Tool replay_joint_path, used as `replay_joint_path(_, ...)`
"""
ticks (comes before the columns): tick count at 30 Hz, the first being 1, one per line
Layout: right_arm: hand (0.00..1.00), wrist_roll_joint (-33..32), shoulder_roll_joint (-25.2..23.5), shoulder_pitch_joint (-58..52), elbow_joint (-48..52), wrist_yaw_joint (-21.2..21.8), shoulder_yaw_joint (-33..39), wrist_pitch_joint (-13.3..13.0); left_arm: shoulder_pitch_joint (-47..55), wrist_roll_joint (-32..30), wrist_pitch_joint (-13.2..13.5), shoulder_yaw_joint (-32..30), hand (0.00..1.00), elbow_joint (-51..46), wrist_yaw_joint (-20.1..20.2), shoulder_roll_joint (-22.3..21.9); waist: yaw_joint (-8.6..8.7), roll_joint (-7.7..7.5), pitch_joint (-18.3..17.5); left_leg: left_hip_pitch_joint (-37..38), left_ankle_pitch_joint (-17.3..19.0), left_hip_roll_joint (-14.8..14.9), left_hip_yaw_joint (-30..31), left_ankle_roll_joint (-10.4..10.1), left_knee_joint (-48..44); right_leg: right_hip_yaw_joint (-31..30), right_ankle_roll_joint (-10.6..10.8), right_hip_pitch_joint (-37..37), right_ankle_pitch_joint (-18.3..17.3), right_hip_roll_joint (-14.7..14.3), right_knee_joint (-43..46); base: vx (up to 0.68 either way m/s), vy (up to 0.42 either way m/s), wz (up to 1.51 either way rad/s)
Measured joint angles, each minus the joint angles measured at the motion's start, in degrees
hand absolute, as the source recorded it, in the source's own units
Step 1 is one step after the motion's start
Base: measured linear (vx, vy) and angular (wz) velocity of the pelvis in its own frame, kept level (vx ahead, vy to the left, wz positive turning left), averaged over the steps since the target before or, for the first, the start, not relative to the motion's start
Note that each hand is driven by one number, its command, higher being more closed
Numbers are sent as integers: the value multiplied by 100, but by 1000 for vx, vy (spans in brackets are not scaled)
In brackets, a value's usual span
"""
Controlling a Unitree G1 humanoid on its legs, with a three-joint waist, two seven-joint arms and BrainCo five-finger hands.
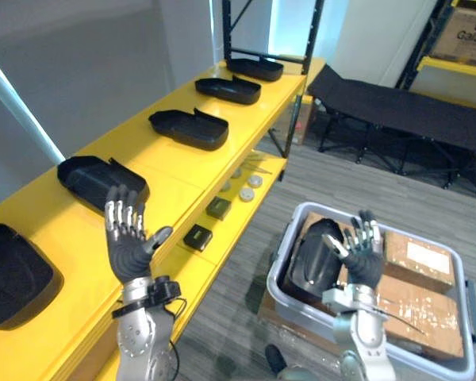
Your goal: Walk over and take plastic housings, then place them on the shelf
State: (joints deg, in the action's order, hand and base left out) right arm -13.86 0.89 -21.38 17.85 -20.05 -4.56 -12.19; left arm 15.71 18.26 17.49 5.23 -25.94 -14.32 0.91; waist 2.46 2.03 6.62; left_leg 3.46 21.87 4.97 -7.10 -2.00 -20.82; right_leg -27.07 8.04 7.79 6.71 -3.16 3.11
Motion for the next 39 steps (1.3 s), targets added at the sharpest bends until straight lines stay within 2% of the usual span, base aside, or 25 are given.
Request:
replay_joint_path(2,0,-8,-32,-382,241,155,119,-32,21,94,40,-59,0,-40,65,-5,-37,9,148,22,163,-28,-249,105,-267,102,43,114,211,-107,71,-156,70,-113)
replay_joint_path(3,0,-16,-18,-452,316,377,187,-48,9,96,39,-150,0,-61,22,21,-148,9,274,75,227,55,-626,133,-343,519,-230,125,143,-32,-104,-218,27,-142)
replay_joint_path(5,0,-118,60,-529,322,720,310,-58,50,96,26,-194,0,-98,-102,81,-125,54,350,97,233,186,-1054,165,-384,1565,-499,374,-212,230,96,-237,4,-130)
replay_joint_path(7,0,-232,109,-547,330,964,285,-67,131,96,20,-318,0,-123,-124,94,-136,58,357,121,199,331,-1361,163,-434,2032,-555,632,-248,395,967,-128,-51,-81)
replay_joint_path(8,0,-336,113,-535,329,1041,256,-69,184,94,17,-348,0,-128,-129,83,-167,77,356,168,185,468,-1407,137,-478,2254,-704,623,-434,536,1677,-50,-91,-21)
replay_joint_path(9,0,-371,114,-511,329,1047,203,-74,224,94,17,-370,0,-144,-131,83,-171,70,343,176,165,532,-1404,100,-481,2331,-692,591,-613,644,2005,-15,-122,-13)
replay_joint_path(11,0,-387,119,-210,240,1054,-136,-91,318,114,-78,-525,0,-209,-139,88,-225,63,338,155,62,792,-1380,-88,-502,2536,-794,403,-1023,1138,2833,43,-165,-10)
replay_joint_path(13,0,-333,108,157,-50,940,-439,-86,339,117,-141,-625,0,-214,-121,93,-302,-22,289,44,-13,963,-1375,-227,-552,2534,-879,196,-869,1524,2747,44,-309,-25)
replay_joint_path(14,0,-320,92,349,-295,804,-549,-30,312,121,-166,-684,0,-181,-96,131,-338,-163,206,-63,-70,1047,-1265,-348,-557,2528,-665,135,-710,1515,2456,10,-337,-34)
replay_joint_path(16,0,-320,173,575,-530,616,-512,31,297,217,-183,-656,0,-86,-61,74,-387,36,182,-130,-201,1206,-930,-575,-309,2622,-626,169,-685,1216,2278,2,-293,-32)
replay_joint_path(17,0,-220,184,640,-616,551,-365,132,271,378,-189,-681,0,-84,-30,95,-357,85,196,-137,-406,1325,-940,-761,-79,2624,-522,248,-851,1096,2189,10,-289,-23)
replay_joint_path(18,0,-199,182,632,-631,529,-312,145,259,423,-187,-707,0,-84,-35,94,-327,67,204,-125,-468,1330,-946,-815,-13,2647,-371,230,-962,1095,2143,9,-348,-18)
replay_joint_path(19,0,-145,176,555,-632,519,-239,154,238,448,-182,-740,0,-84,-65,92,-301,13,225,-46,-546,1330,-979,-896,88,2744,-89,175,-1159,1108,2048,3,-316,-20)
replay_joint_path(20,0,-125,190,450,-631,575,-119,200,233,581,-105,-760,0,-83,-83,81,-299,-29,243,54,-606,1355,-1076,-998,162,2945,59,24,-1477,1079,1848,15,-372,-32)
replay_joint_path(21,0,-127,278,413,-643,640,51,257,201,645,-69,-730,0,20,-144,5,-246,121,263,22,-664,1538,-1042,-996,165,3054,-10,-4,-1516,922,1701,10,-300,-24)
replay_joint_path(22,0,-124,314,415,-673,646,79,304,192,664,-69,-719,0,65,-196,-36,-170,157,272,-54,-749,1579,-977,-892,157,3097,-40,-16,-1509,846,1666,-6,-330,0)
replay_joint_path(23,0,-111,393,411,-770,641,251,399,105,832,-71,-673,0,181,-304,-139,-18,168,299,-273,-989,1605,-702,-510,41,3162,-163,20,-1437,756,1559,-28,-254,9)
replay_joint_path(26,0,-115,421,410,-788,619,585,464,-154,858,-127,-592,0,550,-293,-172,31,174,500,-640,-1447,1628,-569,26,-389,3171,-362,-74,-1277,708,1203,-64,-174,-1)
replay_joint_path(28,0,-116,439,395,-872,613,797,466,-168,728,-274,-412,0,677,-249,-169,46,133,599,-719,-1223,1279,-305,-266,-227,3169,-451,-247,-1158,844,868,-45,-22,11)
replay_joint_path(30,0,-108,533,538,-1261,562,903,463,-85,545,-427,-260,0,680,-140,-143,21,155,633,-880,-1085,409,213,-283,419,3161,-417,-399,-1031,1046,534,-30,68,15)
replay_joint_path(31,0,-107,548,605,-1400,516,900,463,-41,546,-464,-266,0,684,-106,-139,-6,174,642,-901,-1105,262,302,-279,605,3151,-385,-409,-1013,1055,514,-58,131,-24)
replay_joint_path(32,0,-106,577,807,-1769,431,900,472,69,546,-523,-321,0,729,-57,-90,-163,158,679,-770,-1255,127,440,-408,685,3031,-306,-423,-972,1078,469,-31,112,-38)
replay_joint_path(35,0,-40,714,1643,-2540,221,816,478,297,552,-656,-421,0,861,91,102,-222,95,904,-809,-1259,-73,311,-296,658,3023,-101,-575,-632,1239,41,-10,117,-16)
replay_joint_path(37,0,-117,917,2507,-3171,89,857,473,139,533,-662,-406,0,900,148,328,-310,16,1087,-994,-1297,-133,249,-234,621,3037,-67,-469,-399,1299,-159,-26,106,-6)
replay_joint_path(39,0,-129,1160,3313,-3623,-19,1036,459,-167,517,-660,-372,0,926,149,414,-354,40,1275,-1177,-1352,-206,333,-198,598,3221,-33,-414,-199,1347,-327,-46,59,17)
